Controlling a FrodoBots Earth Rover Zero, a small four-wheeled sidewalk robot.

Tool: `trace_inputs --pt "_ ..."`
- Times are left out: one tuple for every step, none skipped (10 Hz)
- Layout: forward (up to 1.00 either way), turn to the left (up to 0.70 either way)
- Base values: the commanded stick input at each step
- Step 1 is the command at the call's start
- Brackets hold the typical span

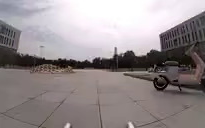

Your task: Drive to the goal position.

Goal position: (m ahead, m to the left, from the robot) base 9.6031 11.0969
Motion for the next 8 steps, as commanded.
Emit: trace_inputs --pt "0.45 0.00" --pt "0.45 0.00" --pt "0.45 0.00" --pt "0.45 0.00" --pt "0.45 0.00" --pt "0.45 0.00" --pt "0.45 0.00" --pt "0.45 0.00"
